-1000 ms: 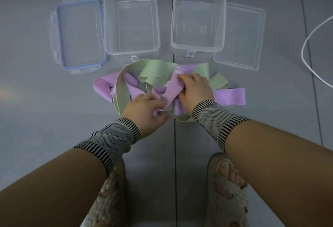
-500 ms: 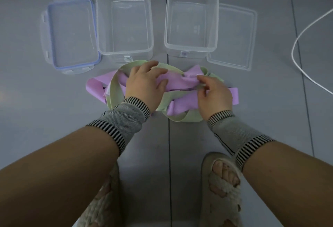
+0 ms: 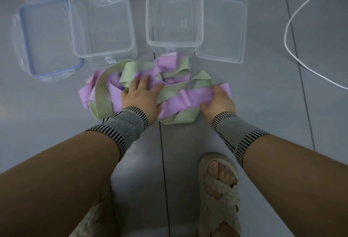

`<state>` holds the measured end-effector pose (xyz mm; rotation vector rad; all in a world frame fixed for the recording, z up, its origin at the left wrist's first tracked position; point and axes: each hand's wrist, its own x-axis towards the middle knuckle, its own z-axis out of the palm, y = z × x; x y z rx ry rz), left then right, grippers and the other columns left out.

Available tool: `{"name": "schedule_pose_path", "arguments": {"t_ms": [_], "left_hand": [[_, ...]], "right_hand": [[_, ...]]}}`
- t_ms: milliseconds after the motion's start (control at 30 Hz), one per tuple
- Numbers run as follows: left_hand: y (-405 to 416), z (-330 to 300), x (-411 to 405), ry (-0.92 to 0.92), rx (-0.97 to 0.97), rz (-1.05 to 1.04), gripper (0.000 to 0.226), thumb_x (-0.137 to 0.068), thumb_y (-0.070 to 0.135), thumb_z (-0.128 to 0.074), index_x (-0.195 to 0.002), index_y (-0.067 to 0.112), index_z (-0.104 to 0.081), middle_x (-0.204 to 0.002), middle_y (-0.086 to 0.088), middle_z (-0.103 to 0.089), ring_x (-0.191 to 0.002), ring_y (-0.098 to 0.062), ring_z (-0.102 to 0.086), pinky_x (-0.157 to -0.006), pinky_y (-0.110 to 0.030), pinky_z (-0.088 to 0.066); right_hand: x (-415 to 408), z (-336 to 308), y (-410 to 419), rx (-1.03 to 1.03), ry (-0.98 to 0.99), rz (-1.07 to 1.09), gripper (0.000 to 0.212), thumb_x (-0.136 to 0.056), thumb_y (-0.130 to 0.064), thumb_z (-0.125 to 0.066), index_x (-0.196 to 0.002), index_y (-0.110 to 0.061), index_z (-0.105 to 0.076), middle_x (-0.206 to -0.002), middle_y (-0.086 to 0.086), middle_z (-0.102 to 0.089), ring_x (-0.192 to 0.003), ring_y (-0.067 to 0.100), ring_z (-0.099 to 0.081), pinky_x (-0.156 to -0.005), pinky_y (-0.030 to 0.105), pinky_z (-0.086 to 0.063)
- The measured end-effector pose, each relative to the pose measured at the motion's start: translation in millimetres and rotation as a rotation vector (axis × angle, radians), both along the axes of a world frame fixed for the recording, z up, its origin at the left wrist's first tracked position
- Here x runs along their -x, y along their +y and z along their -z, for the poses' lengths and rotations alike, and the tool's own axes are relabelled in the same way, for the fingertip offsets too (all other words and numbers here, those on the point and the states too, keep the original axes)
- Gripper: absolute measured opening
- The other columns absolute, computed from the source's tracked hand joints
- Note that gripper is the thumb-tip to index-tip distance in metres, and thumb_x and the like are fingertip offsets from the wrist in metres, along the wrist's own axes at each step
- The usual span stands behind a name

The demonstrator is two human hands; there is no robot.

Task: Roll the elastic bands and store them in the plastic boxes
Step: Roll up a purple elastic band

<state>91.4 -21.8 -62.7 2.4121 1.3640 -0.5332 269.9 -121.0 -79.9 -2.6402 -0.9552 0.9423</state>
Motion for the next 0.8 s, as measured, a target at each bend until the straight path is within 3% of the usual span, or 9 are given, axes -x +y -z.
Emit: {"name": "schedule_pose_path", "arguments": {"t_ms": [133, 200, 300, 367, 433, 533, 633, 733, 800], "left_hand": [[7, 1, 12, 0.067, 0.02, -0.118, 0.066, -0.085, 0.048, -0.052, -0.142, 0.038, -0.021, -0.156, -0.004, -0.01, -0.14, -0.034, -0.015, -0.105, -0.055, -0.025], [5, 0, 16, 0.022, -0.011, -0.139, 0.067, -0.083, 0.044, -0.055, -0.142, 0.036, -0.023, -0.156, -0.004, -0.01, -0.139, -0.033, -0.017, -0.104, -0.054, -0.027], [-3, -2, 16, -0.069, -0.048, -0.134, 0.072, -0.082, 0.043, -0.058, -0.143, 0.036, -0.022, -0.156, -0.005, -0.007, -0.14, -0.031, -0.015, -0.104, -0.051, -0.027], [-9, -3, 15, -0.11, -0.049, -0.13, 0.072, -0.082, 0.044, -0.058, -0.144, 0.038, -0.022, -0.157, -0.005, -0.005, -0.14, -0.031, -0.013, -0.104, -0.049, -0.026], [-13, -4, 16, -0.142, -0.043, -0.123, 0.071, -0.082, 0.045, -0.058, -0.144, 0.039, -0.023, -0.157, -0.004, -0.004, -0.141, -0.029, -0.012, -0.105, -0.048, -0.025], [-15, -7, 22, -0.228, -0.084, -0.116, 0.069, -0.077, 0.044, -0.064, -0.139, 0.035, -0.036, -0.154, -0.006, -0.016, -0.139, -0.029, -0.017, -0.106, -0.047, -0.025], [-17, -13, 20, -0.392, -0.122, -0.136, 0.06, -0.065, 0.055, -0.071, -0.119, 0.03, -0.057, -0.138, -0.003, -0.038, -0.128, -0.028, -0.032, -0.1, -0.043, -0.028], [-22, -19, 5, -0.433, -0.063, -0.125, 0.066, -0.055, 0.069, -0.065, -0.11, 0.033, -0.064, -0.123, 0.002, -0.048, -0.121, -0.024, -0.038, -0.096, -0.04, -0.029], [-21, -23, -7, -0.439, -0.03, -0.158, 0.061, -0.055, 0.07, -0.065, -0.105, 0.035, -0.066, -0.118, 0.005, -0.051, -0.118, -0.023, -0.04, -0.096, -0.039, -0.03]], "right_hand": [[2, 1, -4, 0.15, -0.051, -0.221, 0.037, -0.09, -0.022, -0.051, -0.126, -0.013, -0.052, -0.123, 0.014, -0.056, -0.11, 0.033, -0.054, -0.09, 0.033, -0.043], [6, -1, -6, -0.02, -0.143, -0.208, 0.037, -0.089, -0.023, -0.055, -0.124, -0.011, -0.054, -0.124, 0.015, -0.052, -0.112, 0.034, -0.05, -0.094, 0.033, -0.038], [19, -8, 2, -0.333, -0.105, -0.289, 0.051, -0.085, -0.024, -0.062, -0.133, -0.013, -0.05, -0.133, 0.013, -0.046, -0.119, 0.032, -0.046, -0.1, 0.035, -0.035], [26, -5, 8, -0.223, -0.098, -0.472, 0.053, -0.087, -0.023, -0.059, -0.138, -0.018, -0.044, -0.137, 0.01, -0.042, -0.121, 0.032, -0.041, -0.099, 0.035, -0.036], [25, 1, 11, -0.075, -0.157, -0.544, 0.037, -0.091, -0.022, -0.052, -0.127, -0.017, -0.055, -0.128, 0.01, -0.05, -0.116, 0.032, -0.043, -0.092, 0.034, -0.039], [20, 0, 12, -0.165, -0.156, -0.327, 0.025, -0.091, -0.023, -0.05, -0.103, -0.01, -0.069, -0.107, 0.015, -0.062, -0.104, 0.034, -0.054, -0.081, 0.032, -0.04], [13, -18, 16, -0.339, -0.022, 0.009, 0.018, -0.089, -0.021, -0.058, -0.09, -0.01, -0.072, -0.088, 0.009, -0.069, -0.086, 0.024, -0.062, -0.076, 0.029, -0.042], [10, -39, 25, -0.482, 0.229, 0.167, 0.017, -0.083, -0.019, -0.065, -0.067, -0.016, -0.063, -0.061, -0.002, -0.057, -0.053, 0.0, -0.047, -0.056, 0.017, -0.04], [12, -52, 34, -0.517, 0.387, 0.194, 0.026, -0.082, -0.02, -0.067, -0.057, -0.02, -0.058, -0.053, -0.008, -0.053, -0.048, 0.0, -0.043, -0.056, 0.019, -0.04]]}}
